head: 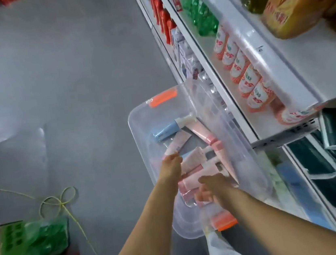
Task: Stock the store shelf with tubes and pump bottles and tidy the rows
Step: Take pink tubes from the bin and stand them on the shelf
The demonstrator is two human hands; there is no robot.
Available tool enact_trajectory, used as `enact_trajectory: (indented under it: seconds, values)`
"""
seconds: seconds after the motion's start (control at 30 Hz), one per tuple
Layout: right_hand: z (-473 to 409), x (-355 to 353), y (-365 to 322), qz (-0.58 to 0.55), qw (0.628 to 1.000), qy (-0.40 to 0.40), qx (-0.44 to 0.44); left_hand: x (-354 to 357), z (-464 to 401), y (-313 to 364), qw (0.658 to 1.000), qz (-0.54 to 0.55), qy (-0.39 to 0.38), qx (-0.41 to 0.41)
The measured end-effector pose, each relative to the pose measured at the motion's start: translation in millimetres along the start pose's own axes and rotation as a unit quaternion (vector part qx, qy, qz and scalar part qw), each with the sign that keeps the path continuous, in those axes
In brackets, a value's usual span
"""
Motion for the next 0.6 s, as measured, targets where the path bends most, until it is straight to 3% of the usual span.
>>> enact_trajectory:
  seconds: [0.23,0.37,0.6]
  values:
    - [-27.7,26.3,25.5,-0.164,0.982,0.01,0.093,21.5,-102.9,-40.1,0.981,-0.187,0.039,-0.037]
    - [-34.1,27.0,25.4,-0.14,0.984,0.013,0.112,22.7,-86.2,-19.9,0.936,-0.348,0.059,0.01]
    - [-87.8,31.8,49.6,-0.095,0.988,0.041,0.115,28.9,-100.6,-22.5,0.898,-0.438,0.042,0.031]
Point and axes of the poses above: each hand's wrist, its own z-axis away from the middle knuckle, its own x-axis out of the palm, y = z × x, the point moved 3 cm from there along -z, towards the middle knuckle, and after that the axes turned 11 degrees about -x, right-handed, at the moved point
